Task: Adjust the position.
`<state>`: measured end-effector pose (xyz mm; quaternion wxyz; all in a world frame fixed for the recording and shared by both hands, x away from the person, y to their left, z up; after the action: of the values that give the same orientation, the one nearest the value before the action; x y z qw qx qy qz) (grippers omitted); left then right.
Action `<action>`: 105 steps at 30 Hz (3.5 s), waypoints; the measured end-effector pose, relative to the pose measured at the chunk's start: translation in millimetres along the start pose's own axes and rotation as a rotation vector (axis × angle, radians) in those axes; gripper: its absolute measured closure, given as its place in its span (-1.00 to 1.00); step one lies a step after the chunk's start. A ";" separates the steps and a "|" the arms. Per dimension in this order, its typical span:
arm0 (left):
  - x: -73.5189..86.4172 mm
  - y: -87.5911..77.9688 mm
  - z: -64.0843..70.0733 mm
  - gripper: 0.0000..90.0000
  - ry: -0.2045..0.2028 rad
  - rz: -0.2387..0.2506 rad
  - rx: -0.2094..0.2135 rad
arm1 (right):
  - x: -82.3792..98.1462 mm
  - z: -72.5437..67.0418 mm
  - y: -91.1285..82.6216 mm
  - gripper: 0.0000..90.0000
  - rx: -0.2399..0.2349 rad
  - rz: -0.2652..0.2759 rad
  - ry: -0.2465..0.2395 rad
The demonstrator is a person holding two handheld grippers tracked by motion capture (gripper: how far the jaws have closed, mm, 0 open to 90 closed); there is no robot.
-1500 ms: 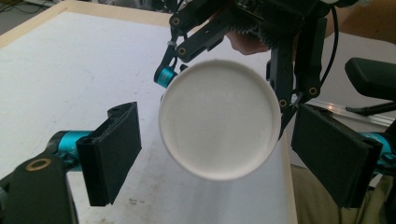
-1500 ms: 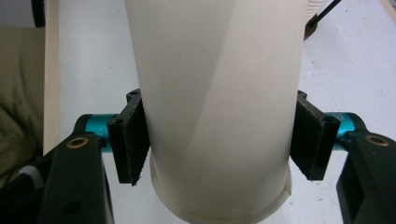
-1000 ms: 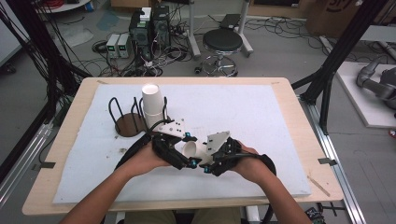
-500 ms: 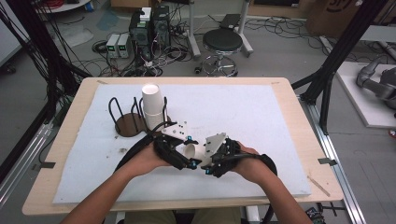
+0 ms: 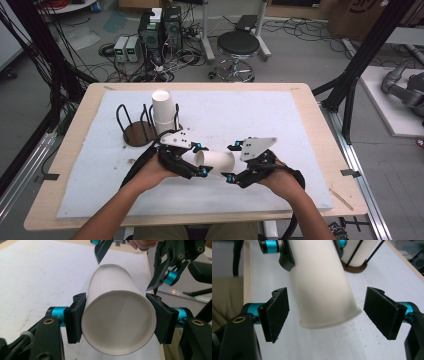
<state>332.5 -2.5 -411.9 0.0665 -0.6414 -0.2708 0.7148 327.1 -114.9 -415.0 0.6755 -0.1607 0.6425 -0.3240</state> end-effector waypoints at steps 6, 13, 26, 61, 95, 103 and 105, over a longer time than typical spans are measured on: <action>-0.5 -4.1 -3.8 -0.20 -0.018 0.058 -0.031 | 5.1 7.8 -12.4 -0.56 0.036 0.150 0.142; -2.0 -9.4 -3.6 -0.20 -0.008 0.176 -0.038 | 15.7 9.8 -16.2 -0.56 0.010 0.266 0.267; -1.7 -16.3 -0.5 -0.20 -0.027 0.293 -0.023 | 22.0 3.6 -10.6 -0.56 -0.055 0.352 0.321; -1.5 -13.4 20.0 -0.20 -0.002 0.352 0.110 | 2.4 -12.9 8.3 -0.56 -0.271 0.474 0.310; 6.4 -18.2 7.7 -0.56 -0.008 0.234 0.015 | 5.5 -13.4 -4.1 -0.08 -0.205 0.369 0.152; 3.9 -20.1 7.8 -0.63 0.030 0.158 0.016 | 2.2 -10.9 -4.5 -0.09 -0.178 0.266 0.097; 3.6 -19.4 8.2 -0.63 0.043 0.138 0.016 | -1.1 -10.1 -5.4 -0.09 -0.170 0.232 0.079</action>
<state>319.1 13.0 -405.7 0.0282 -0.6731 -0.2188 0.7058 316.1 -116.1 -412.0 0.6666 -0.1290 0.7081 -0.1941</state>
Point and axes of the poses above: each handheld gripper's, and its own axes: y roughly forward along the jaws, x roughly out of its underside, z roughly to its right, the point moved 10 cm from there along y, roughly forward along the jaws, and after that the axes turned 6 degrees about -x, right-handed, at the moved point
